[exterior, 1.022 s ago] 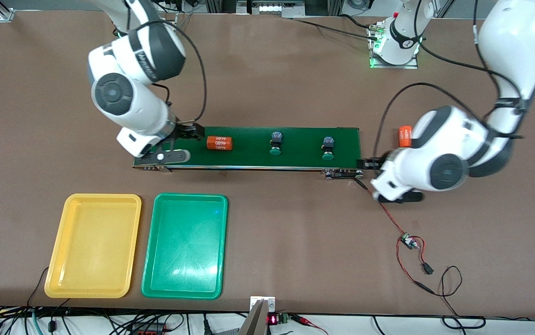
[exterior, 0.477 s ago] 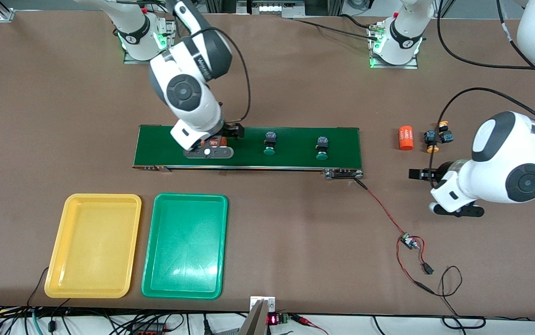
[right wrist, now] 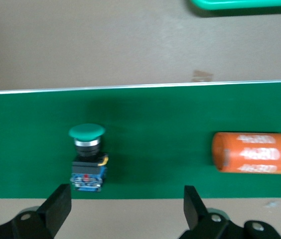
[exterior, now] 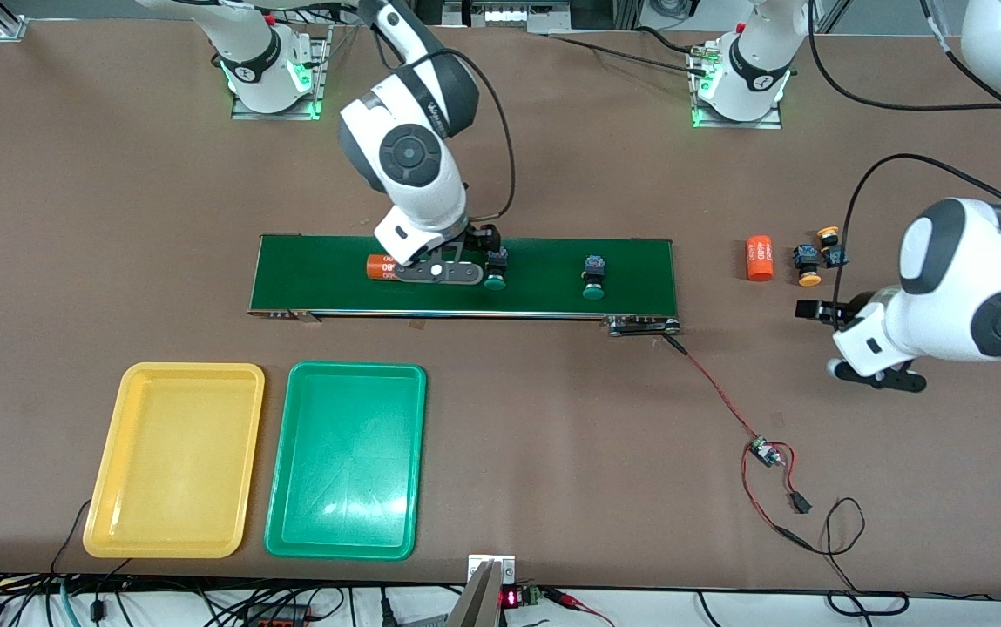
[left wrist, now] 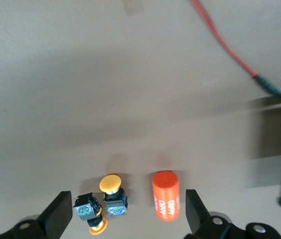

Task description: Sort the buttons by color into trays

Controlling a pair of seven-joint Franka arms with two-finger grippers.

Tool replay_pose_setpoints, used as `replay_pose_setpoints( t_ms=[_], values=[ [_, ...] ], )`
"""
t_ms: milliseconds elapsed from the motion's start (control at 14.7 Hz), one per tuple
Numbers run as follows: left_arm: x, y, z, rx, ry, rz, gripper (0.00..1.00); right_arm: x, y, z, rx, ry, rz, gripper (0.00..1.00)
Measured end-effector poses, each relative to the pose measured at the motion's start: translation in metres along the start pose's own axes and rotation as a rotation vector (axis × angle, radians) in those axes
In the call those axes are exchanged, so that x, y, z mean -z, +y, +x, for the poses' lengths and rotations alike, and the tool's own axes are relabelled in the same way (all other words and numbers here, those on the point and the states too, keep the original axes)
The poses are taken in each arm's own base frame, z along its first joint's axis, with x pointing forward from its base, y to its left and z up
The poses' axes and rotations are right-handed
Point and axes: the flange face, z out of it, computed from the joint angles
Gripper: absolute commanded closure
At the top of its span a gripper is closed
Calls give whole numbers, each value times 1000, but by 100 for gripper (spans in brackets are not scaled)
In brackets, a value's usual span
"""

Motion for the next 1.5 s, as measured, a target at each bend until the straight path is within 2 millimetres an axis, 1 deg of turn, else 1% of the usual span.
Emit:
replay_pose_setpoints(
  t_ms=[204, 409, 545, 749, 817, 885, 954, 1022, 1090, 1158, 1226, 1294, 1362, 1430, 1498],
  values=[
    [-51, 23, -37, 0, -42, 2, 0, -19, -8, -1, 9, 12, 5, 0],
    [-91, 46, -69, -3, -102, -30, 0, -33, -8, 2, 6, 8, -2, 0],
    [-117, 54, -81, -13, -110, -31, 0, -44, -7, 2, 5, -2, -12, 0],
    [-156, 59, -93, -17, -69, -37, 0, -61, -5, 5, 0, -6, -20, 0],
    [-165, 59, -96, -16, -59, -40, 4, -64, -5, 6, -4, -4, -15, 0],
    [-172, 58, -97, -13, -57, -43, 15, -66, -5, 7, -12, -7, -7, 5],
    [-177, 57, -97, -9, -60, -46, 37, -68, -5, 8, -19, -10, 0, 15],
    [-180, 55, -97, -6, -63, -49, 55, -68, -5, 8, -24, -12, 6, 32],
    [-183, 55, -97, -5, -65, -51, 68, -68, -6, 8, -25, -12, 8, 58],
    [-184, 55, -96, -6, -64, -52, 74, -68, -6, 8, -26, -12, 9, 72],
    [-184, 55, -95, -6, -60, -52, 81, -68, -6, 8, -28, -13, 11, 82],
    [-181, 56, -94, -7, -51, -50, 84, -69, -6, 8, -28, -14, 11, 89],
    [-177, 56, -90, -8, -40, -49, 84, -69, -6, 8, -29, -14, 11, 95],
    [-171, 56, -86, -9, -25, -46, 84, -68, -6, 8, -29, -14, 12, 98],
    [-162, 56, -79, -11, -6, -43, 84, -68, -6, 8, -29, -13, 12, 98]
  ],
)
